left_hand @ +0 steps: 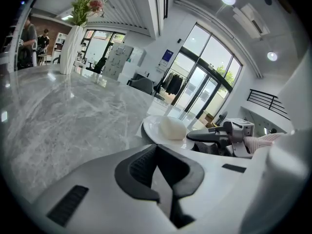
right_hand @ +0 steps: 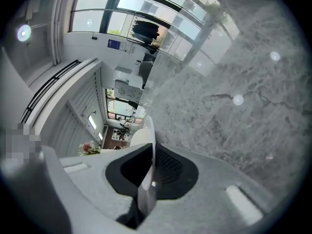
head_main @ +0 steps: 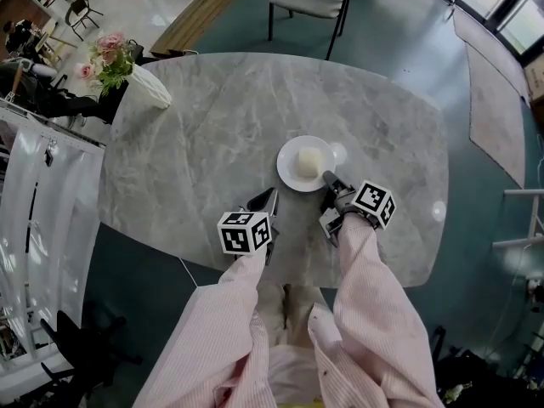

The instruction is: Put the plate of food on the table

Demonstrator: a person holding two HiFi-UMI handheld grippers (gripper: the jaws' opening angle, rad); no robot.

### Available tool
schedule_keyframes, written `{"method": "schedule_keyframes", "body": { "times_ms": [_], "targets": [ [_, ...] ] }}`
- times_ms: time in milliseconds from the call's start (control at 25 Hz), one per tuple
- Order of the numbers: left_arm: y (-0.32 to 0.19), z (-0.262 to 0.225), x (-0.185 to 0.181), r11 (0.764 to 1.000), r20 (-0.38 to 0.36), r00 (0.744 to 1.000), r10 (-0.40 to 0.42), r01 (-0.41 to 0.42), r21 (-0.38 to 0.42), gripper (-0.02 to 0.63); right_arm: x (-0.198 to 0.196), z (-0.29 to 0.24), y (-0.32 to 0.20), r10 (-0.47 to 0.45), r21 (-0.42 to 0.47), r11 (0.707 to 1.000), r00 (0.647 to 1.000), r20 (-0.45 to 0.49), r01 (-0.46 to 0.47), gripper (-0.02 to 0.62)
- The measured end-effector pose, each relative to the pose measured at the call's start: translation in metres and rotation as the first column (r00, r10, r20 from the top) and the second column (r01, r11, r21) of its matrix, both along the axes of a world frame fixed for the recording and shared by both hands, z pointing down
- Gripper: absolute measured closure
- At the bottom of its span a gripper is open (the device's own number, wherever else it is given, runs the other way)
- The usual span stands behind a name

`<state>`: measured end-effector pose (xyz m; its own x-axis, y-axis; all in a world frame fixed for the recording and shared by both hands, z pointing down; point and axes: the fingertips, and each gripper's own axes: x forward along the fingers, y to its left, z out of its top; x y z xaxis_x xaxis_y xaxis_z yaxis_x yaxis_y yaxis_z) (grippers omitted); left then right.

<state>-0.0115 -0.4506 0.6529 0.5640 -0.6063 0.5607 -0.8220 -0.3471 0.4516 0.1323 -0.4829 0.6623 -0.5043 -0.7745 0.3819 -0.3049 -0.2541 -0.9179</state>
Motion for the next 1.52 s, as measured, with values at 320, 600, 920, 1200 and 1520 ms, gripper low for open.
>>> {"method": "schedule_keyframes", "body": {
  "times_ms": [320, 600, 920, 1200, 1520],
  "targets": [
    [0.003, 0.000, -0.001, 1.000, 0.000, 1.000, -0.004, 0.004, -0.002, 0.611, -0.004, 0.004, 0.000, -0.104, -0.022, 0.995, 0.978, -0.181, 0.102, 0.557],
    [0.009, -0.005, -0.001, 1.000, -0.004, 1.000, -0.004, 0.004, 0.003, 0.611, -0.005, 0.006, 0.006, -0.188, -0.050, 0.982, 0.925, -0.331, 0.181, 0.512],
    [0.012, -0.011, 0.000, 1.000, 0.002, 1.000, 0.010, -0.010, 0.018, 0.611, -0.007, 0.010, 0.011, -0.231, -0.076, 0.973, 0.885, -0.405, 0.219, 0.480],
    [0.015, -0.030, 0.003, 0.998, -0.005, 1.000, 0.026, -0.025, 0.063, 0.611, 0.002, -0.004, 0.014, -0.240, -0.064, 0.969, 0.852, -0.465, 0.238, 0.480],
    [0.016, -0.070, 0.009, 0.986, -0.018, 0.998, 0.060, -0.056, 0.157, 0.611, 0.005, -0.048, 0.028, -0.271, 0.034, 0.934, 0.767, -0.582, 0.356, 0.575]
  ]
}}
